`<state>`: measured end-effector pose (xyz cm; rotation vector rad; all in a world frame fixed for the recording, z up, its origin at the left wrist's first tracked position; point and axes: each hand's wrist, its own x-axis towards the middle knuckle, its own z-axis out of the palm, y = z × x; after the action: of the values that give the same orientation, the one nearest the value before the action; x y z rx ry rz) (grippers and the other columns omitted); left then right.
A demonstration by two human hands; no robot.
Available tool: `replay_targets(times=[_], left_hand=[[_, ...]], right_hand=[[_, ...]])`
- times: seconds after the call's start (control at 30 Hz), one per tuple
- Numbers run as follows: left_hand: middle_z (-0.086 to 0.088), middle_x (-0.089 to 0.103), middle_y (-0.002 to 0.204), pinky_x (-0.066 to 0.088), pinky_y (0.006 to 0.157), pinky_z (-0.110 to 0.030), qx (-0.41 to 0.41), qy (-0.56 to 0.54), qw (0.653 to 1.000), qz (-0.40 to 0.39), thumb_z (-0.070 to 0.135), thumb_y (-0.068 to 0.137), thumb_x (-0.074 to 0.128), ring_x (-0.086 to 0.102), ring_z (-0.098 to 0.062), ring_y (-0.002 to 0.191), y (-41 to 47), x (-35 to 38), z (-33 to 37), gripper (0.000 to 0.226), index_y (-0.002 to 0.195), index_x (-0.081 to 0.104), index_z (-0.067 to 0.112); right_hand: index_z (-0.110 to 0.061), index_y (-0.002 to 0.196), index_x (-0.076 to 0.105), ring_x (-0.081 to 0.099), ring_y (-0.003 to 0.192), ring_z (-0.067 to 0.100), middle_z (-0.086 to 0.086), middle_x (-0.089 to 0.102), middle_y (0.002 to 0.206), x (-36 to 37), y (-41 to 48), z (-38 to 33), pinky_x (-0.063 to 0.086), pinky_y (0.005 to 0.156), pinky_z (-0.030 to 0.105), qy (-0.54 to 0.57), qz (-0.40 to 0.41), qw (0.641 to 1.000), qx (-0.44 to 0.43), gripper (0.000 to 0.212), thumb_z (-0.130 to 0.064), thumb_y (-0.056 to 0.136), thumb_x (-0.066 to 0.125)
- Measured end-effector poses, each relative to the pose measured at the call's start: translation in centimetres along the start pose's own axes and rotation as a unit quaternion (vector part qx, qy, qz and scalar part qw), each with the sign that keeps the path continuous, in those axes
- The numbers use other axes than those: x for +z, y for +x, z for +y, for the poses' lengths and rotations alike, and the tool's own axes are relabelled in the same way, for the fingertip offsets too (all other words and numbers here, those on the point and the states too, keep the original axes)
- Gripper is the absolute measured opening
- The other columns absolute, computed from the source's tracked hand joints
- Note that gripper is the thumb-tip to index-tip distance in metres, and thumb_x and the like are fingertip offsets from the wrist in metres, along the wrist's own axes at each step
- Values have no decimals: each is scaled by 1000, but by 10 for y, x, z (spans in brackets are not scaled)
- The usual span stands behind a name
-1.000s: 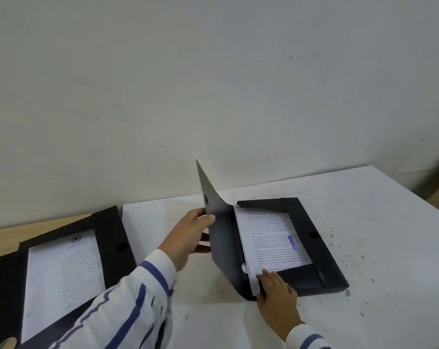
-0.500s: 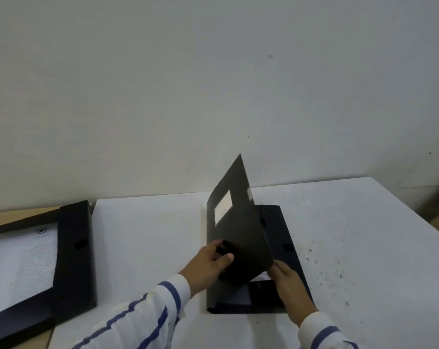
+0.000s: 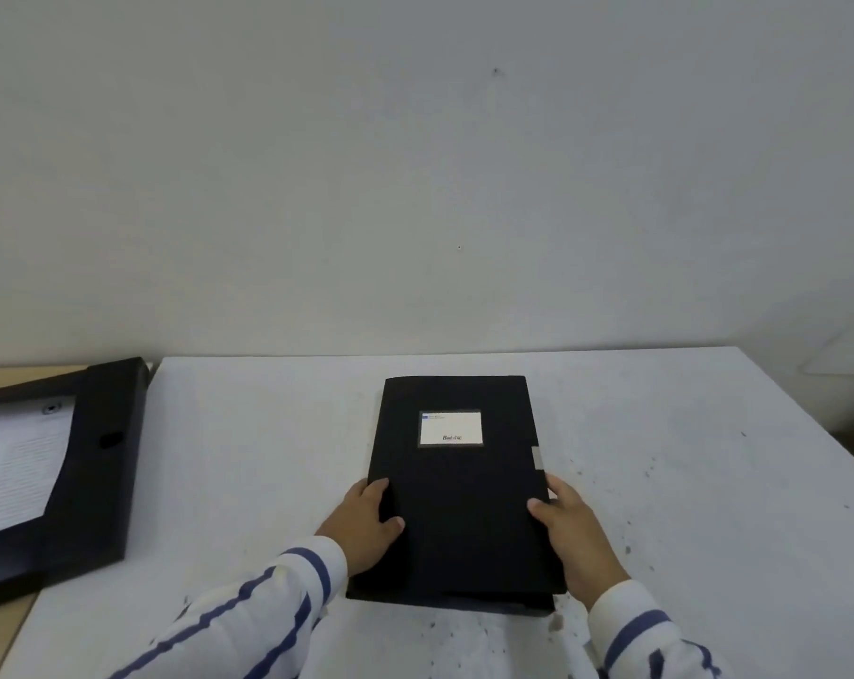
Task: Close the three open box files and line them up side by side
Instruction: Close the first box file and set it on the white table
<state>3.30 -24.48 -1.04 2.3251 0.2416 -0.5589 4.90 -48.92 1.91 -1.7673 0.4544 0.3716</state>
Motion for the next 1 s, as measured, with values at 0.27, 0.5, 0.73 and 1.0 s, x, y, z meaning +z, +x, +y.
replay_targets(times=[0.27, 0.5, 0.73, 1.0], left_hand=[[-4, 23, 159, 35, 113, -35, -25, 42, 999, 3, 33, 93, 52, 36, -24, 140, 1, 10, -1, 70, 152, 15, 27], [-2, 45, 147, 43, 107, -37, -50, -74, 995, 55, 30, 90, 59, 50, -26, 129, -3, 20, -5, 71, 148, 19, 21], [0, 50, 141, 46, 102, -37, -51, -103, 991, 75, 30, 91, 56, 54, -27, 123, 3, 29, 4, 60, 143, 28, 23], [-3, 55, 135, 48, 99, -37, -58, -124, 987, 88, 26, 91, 56, 57, -28, 117, 39, 27, 37, 53, 139, 33, 22]], right_hand=[[-15, 129, 42, 52, 112, 28, 12, 52, 126, 15, 15, 38, 46, 99, 39, -302, 103, 945, -70, 37, -24, 94, 50], [-11, 135, 35, 51, 115, 29, 12, 47, 130, 20, 17, 53, 45, 103, 40, -277, 66, 958, -39, 44, -23, 95, 48], [-17, 130, 43, 55, 106, 24, 5, 56, 121, 10, 26, 46, 47, 98, 39, -204, 62, 976, -51, 38, -15, 92, 50], [-20, 124, 48, 53, 93, 20, 1, 59, 111, -17, 69, 16, 47, 89, 33, -182, 36, 979, -83, 35, -10, 91, 49]])
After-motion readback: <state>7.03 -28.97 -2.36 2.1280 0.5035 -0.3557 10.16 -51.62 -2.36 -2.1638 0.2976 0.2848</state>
